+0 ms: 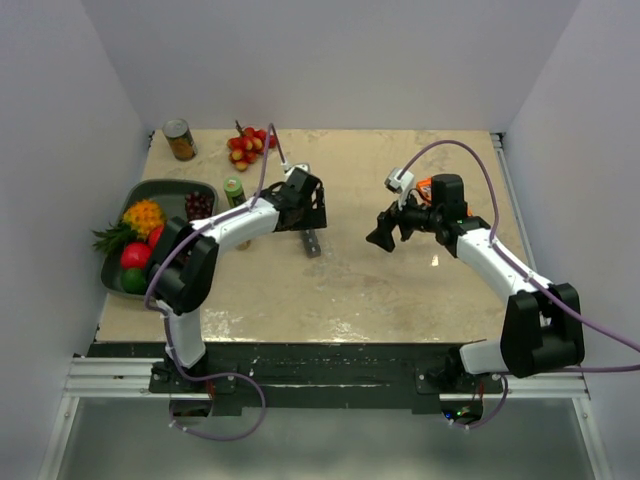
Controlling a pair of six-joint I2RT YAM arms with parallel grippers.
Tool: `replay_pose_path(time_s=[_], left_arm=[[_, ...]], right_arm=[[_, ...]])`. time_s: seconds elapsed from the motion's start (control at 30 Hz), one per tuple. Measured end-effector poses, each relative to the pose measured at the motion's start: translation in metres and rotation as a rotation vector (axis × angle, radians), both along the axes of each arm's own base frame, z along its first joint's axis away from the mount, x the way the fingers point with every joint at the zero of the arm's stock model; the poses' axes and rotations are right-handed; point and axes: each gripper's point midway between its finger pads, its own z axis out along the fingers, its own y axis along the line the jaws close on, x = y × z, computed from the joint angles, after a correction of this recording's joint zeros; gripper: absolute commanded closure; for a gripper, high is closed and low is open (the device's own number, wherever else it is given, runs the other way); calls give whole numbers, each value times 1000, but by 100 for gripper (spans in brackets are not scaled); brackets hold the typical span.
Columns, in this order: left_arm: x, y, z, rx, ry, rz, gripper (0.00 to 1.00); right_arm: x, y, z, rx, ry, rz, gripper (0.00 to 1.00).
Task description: Sort the pills into containers
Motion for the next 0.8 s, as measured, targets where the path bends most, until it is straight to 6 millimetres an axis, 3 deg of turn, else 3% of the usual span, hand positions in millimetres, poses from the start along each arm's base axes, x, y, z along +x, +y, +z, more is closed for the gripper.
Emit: replay_pose_path(time_s=[0.13,0.33,0.57,0.8], left_arm=[[2,0,-15,47,30,28,17],[11,-1,-27,100,44,63,27],[8,2,-47,165,81,72,45],[4,4,-50,200,94,36,65]], right_arm=[[1,-3,0,0,0,-7,1],[2,-3,0,1,0,-8,1],[2,-4,0,1,-1,-9,1],[3,-6,0,1,-3,-11,1]])
